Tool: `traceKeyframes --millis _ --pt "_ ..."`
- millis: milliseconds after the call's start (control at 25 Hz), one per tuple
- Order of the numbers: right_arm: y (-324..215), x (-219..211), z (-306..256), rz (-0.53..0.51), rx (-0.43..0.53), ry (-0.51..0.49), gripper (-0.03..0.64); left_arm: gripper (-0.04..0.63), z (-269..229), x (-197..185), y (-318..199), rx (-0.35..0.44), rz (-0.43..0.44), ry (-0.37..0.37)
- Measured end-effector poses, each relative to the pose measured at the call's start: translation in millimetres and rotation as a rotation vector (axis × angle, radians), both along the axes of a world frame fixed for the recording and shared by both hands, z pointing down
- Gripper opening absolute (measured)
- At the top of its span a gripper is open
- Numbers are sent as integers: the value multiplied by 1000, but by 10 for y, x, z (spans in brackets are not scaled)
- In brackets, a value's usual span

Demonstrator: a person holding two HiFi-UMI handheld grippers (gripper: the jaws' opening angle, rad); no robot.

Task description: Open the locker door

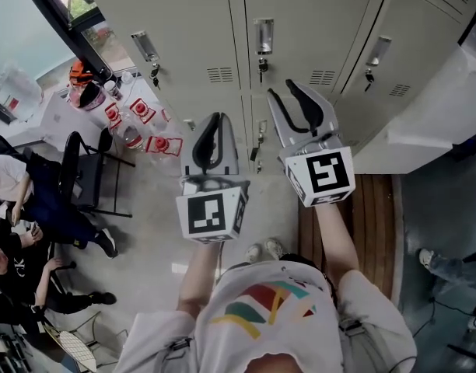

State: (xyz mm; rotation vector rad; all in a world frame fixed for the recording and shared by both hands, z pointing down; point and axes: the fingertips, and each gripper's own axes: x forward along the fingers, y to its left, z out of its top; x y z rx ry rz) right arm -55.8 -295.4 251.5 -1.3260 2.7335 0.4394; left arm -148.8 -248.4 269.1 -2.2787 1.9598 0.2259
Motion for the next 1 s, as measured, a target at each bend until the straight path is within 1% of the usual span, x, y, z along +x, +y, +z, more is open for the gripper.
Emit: traceKeyframes --millis 160,200,280,320,480,720,1000 --pt "-431 -58 -41 44 -39 -4 118 18 100 -24 -14 -10 -12 -6" --pt "-523 -92 -42 41 -51 -2 128 18 127 -44 -11 -15 -17 -11" --pt "-686 -168 -50 26 -75 -5 175 18 168 -105 -3 -25 -32 -18" --pt "-761 -201 -58 20 -88 -11 181 18 181 -143 2 -30 -40 -17" --pt "-1052 -278 -47 32 -128 -36 181 18 204 -271 28 -42 -66 -15" --pt "-1377 -415 76 54 -187 -31 181 18 250 -407 59 -53 -90 -15" --pt "-1537 -508 140 88 -196 -13 170 18 346 -584 56 -79 -118 5"
